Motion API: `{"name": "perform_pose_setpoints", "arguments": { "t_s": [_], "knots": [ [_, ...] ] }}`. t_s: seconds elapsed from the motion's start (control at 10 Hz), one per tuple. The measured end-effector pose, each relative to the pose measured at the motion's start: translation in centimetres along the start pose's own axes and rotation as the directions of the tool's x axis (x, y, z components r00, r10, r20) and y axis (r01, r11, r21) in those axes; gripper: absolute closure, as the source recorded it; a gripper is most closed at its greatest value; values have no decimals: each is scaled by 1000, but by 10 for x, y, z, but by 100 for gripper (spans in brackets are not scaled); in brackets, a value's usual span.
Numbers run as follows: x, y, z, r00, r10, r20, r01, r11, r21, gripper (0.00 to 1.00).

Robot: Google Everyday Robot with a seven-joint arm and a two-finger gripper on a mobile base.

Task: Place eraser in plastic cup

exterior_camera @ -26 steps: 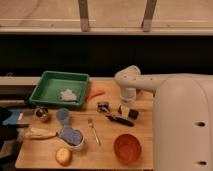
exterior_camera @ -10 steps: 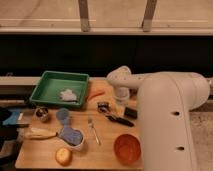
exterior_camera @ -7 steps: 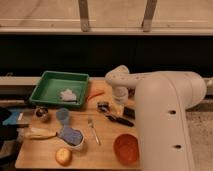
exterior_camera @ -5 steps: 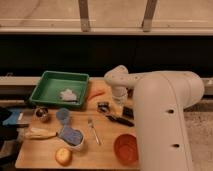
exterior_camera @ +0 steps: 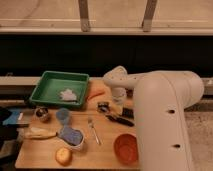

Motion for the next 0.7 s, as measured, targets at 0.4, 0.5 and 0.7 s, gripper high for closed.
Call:
{"name": "perform_pose_setpoints", "arguments": {
  "t_s": [0.4,0.5,0.7],
  "knots": [
    [7,-3,-10,999,31,43,-31,999,7,100],
    [10,-5,-15,996,53,71,-52,999,-2,100],
    [20,-12,-45,979,110,169,-108,994,-22,100]
  ]
}}
